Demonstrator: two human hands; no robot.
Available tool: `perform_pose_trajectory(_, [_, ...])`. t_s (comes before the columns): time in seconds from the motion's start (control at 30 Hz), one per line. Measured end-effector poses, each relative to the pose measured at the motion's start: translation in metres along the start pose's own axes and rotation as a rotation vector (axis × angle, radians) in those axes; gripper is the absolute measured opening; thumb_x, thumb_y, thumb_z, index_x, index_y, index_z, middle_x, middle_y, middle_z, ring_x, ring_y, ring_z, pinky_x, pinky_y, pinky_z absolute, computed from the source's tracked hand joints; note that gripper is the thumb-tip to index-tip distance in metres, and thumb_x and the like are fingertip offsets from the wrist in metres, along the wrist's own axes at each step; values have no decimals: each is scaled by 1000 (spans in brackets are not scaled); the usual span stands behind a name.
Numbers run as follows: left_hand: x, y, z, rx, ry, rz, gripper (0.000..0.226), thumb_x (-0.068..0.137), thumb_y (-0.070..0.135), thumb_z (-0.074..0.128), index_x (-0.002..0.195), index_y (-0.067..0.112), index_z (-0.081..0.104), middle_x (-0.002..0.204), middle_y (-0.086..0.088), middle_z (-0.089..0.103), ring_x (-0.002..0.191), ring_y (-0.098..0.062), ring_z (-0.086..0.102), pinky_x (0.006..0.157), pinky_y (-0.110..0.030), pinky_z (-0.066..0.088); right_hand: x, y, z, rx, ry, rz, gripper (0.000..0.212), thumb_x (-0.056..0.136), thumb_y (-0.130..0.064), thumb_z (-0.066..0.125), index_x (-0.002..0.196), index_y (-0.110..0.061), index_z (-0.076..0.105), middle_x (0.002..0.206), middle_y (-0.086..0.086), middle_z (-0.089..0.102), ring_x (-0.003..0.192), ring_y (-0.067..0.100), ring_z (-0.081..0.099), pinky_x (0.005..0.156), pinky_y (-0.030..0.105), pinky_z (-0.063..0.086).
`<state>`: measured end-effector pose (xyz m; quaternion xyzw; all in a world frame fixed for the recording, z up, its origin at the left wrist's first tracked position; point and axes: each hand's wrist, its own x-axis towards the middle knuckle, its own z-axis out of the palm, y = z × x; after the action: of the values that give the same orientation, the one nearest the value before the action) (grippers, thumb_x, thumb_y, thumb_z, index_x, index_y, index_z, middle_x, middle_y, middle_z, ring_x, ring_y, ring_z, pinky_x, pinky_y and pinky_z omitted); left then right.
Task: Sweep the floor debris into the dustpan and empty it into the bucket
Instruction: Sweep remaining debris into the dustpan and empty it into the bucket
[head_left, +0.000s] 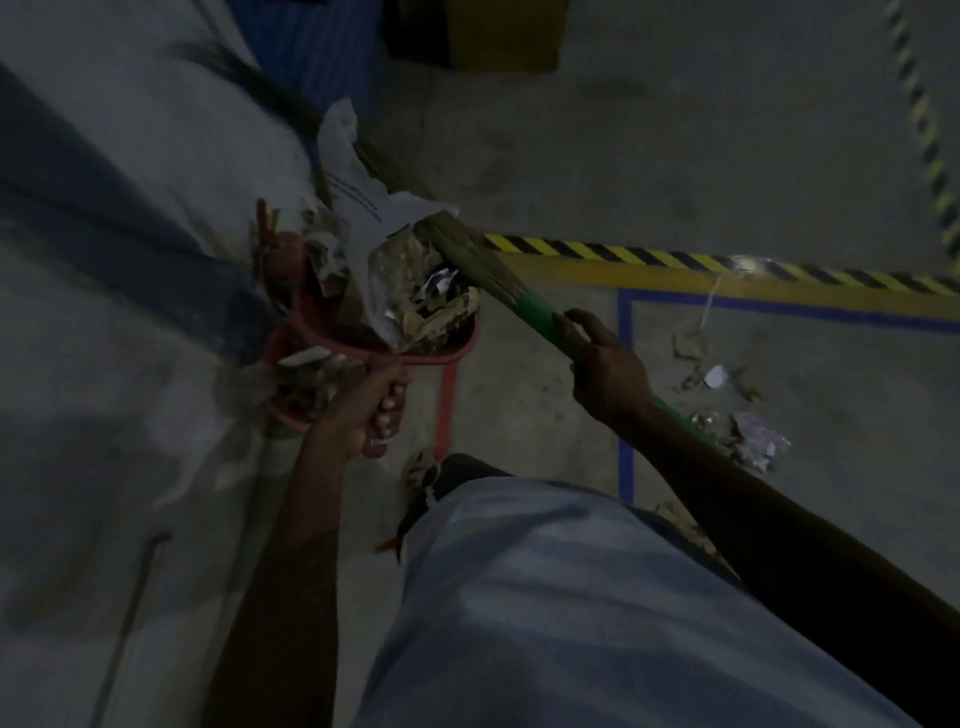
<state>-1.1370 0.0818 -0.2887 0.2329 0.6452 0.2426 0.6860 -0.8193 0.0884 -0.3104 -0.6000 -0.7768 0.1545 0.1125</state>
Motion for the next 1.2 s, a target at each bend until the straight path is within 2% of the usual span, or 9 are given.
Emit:
perform_pose_trajectory(0.17, [25,-18,-82,-153,78,-105,36,97,22,51,61,19,42,42,7,33,31,-6,25,33,-16,20,55,-69,41,-16,-155,-32,73,84,0,65,150,-18,39,152,3,36,103,39,55,57,43,53])
perform_pose_trajectory(0.43, [95,-31,-198,-127,74,-249,29,75,22,63,59,21,39,46,5,31,34,-10,25,38,-17,20,119,-166,106,12,-381,174,70,85,1,61,148,-20,39,149,-2,39,108,31,56,68,43,53])
perform_pose_trajectory(0.6, [144,-36,-240,-129,-14,-400,45,93,19,51,52,22,34,40,8,27,30,-8,22,32,-16,18,154,-205,134,-28,-507,270,70,85,1,60,148,-18,37,142,3,46,107,30,57,77,41,54])
perform_pose_trajectory(0.7, [166,-41,-254,-191,1,-422,46,99,20,49,55,21,35,40,10,29,32,-6,23,34,-18,18,171,-220,148,-70,-532,290,67,85,1,60,146,-18,38,134,4,51,101,30,58,68,34,47])
perform_pose_trajectory(0.77, [180,-42,-261,-185,12,-459,49,98,22,51,51,22,35,41,8,29,32,-8,24,36,-17,19,178,-226,154,-99,-535,292,66,85,0,61,145,-18,39,131,5,52,99,30,59,67,34,45])
perform_pose_trajectory(0.87, [197,-39,-267,-228,34,-554,56,97,22,51,44,21,34,37,6,31,27,-9,27,32,-13,26,184,-227,159,-104,-542,279,67,84,0,62,145,-17,41,138,0,47,100,28,58,65,34,46])
perform_pose_trajectory(0.97, [206,-36,-265,-320,62,-552,56,98,12,50,43,18,39,37,6,33,26,-8,28,29,-14,29,182,-220,163,-61,-530,309,69,80,-3,64,143,-23,43,138,-3,48,93,23,58,61,31,43])
perform_pose_trajectory(1.07, [210,-38,-265,-321,112,-520,44,97,10,54,54,15,50,38,7,38,27,-4,35,33,-12,35,175,-219,159,-18,-459,361,69,79,-3,65,140,-27,43,127,1,56,84,20,61,62,40,55])
perform_pose_trajectory(1.2, [209,-48,-263,-395,87,-569,59,97,13,52,39,18,44,37,6,36,29,-6,34,35,-13,37,162,-218,148,46,-400,450,68,81,1,65,138,-28,42,113,6,61,79,24,63,65,46,58])
